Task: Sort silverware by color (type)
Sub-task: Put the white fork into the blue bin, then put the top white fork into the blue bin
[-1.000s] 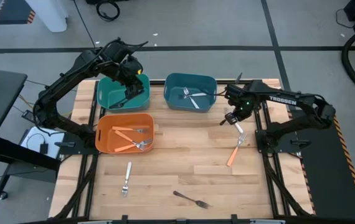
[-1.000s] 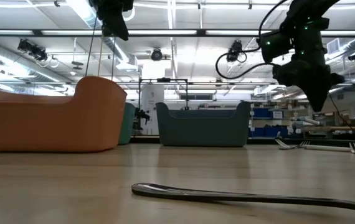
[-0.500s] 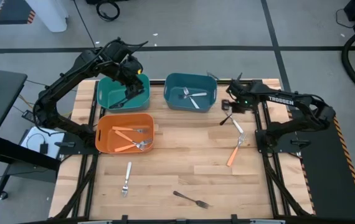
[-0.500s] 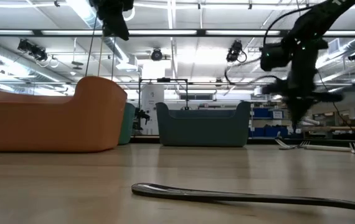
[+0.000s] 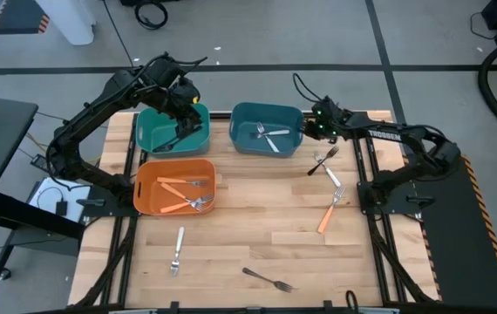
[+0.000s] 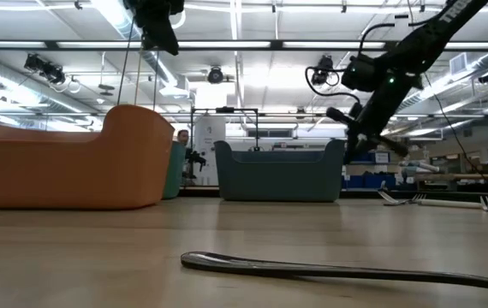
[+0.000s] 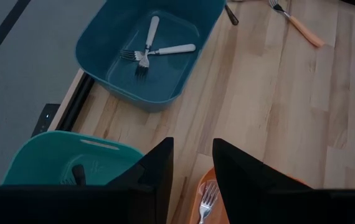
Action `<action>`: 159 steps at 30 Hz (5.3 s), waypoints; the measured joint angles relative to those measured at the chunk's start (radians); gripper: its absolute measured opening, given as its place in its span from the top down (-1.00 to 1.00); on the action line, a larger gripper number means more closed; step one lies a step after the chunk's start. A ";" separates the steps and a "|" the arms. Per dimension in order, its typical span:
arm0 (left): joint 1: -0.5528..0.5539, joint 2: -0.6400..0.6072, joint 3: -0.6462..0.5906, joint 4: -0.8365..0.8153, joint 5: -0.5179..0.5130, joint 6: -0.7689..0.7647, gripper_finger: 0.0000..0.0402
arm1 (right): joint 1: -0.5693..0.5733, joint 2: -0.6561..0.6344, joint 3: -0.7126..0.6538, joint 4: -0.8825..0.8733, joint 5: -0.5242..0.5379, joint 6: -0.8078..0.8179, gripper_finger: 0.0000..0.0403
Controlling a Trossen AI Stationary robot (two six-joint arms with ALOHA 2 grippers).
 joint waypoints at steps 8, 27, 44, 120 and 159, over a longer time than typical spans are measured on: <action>0.000 0.000 0.000 0.000 0.000 0.000 0.40 | -0.010 0.125 0.000 0.237 -0.036 0.024 0.97; 0.000 0.000 0.000 -0.001 -0.001 -0.002 0.40 | -0.059 0.263 0.266 0.040 -0.068 -0.161 0.97; 0.000 0.000 0.000 0.006 -0.052 0.036 0.40 | 0.045 -0.139 0.310 -0.985 -0.063 -0.423 0.92; 0.000 0.000 0.000 0.060 -0.052 0.016 0.40 | 0.202 0.015 -0.004 -0.734 0.000 -0.503 0.95; 0.000 0.000 0.000 0.060 -0.052 -0.012 0.40 | 0.075 0.190 0.001 -0.613 0.059 -0.610 0.93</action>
